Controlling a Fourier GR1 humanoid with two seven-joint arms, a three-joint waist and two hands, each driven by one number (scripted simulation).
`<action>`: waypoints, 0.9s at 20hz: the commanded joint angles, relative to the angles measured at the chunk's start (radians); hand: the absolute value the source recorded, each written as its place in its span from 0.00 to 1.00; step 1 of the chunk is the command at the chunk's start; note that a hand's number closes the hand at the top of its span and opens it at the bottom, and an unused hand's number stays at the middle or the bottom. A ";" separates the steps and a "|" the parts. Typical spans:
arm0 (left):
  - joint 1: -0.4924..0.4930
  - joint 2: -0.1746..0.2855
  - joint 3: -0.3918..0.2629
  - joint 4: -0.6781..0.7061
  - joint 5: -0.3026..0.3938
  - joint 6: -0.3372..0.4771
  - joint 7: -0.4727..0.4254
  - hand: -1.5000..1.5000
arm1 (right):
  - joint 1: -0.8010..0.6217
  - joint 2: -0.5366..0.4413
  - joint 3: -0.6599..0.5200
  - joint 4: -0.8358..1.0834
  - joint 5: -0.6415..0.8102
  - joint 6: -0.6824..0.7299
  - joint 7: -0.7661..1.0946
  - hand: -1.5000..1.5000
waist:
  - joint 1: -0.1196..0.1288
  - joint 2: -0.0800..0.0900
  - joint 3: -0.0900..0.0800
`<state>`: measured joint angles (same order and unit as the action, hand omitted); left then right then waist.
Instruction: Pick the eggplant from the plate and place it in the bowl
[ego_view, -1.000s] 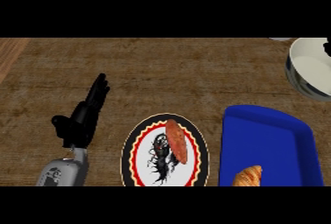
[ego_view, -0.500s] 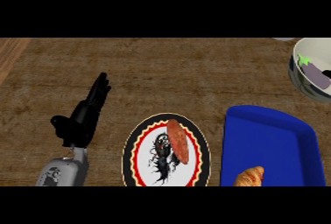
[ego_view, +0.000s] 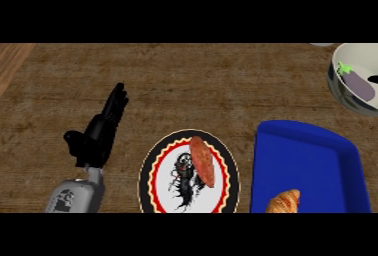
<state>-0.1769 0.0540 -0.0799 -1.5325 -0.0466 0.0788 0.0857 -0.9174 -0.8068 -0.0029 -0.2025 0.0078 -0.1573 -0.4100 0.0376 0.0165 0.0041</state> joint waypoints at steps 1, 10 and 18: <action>0.034 0.028 0.017 0.005 0.011 -0.031 -0.047 0.50 | -0.008 -0.005 -0.068 0.009 -0.045 -0.038 -0.066 0.00 | -0.004 -0.004 -0.002; 0.018 0.014 0.023 -0.027 0.018 -0.018 0.024 0.50 | 0.018 -0.108 -0.204 0.039 -0.167 0.162 -0.043 0.00 | -0.018 -0.008 -0.002; 0.046 0.029 0.036 -0.022 0.008 -0.027 -0.030 0.50 | 0.146 -0.148 -0.263 0.029 -0.225 0.383 -0.087 0.00 | -0.023 -0.011 -0.003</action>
<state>-0.1604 0.0618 -0.0595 -1.5343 -0.0469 0.0690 0.0811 -0.8340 -0.9485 -0.2420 -0.1636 -0.1942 0.1464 -0.4637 0.0159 0.0072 0.0017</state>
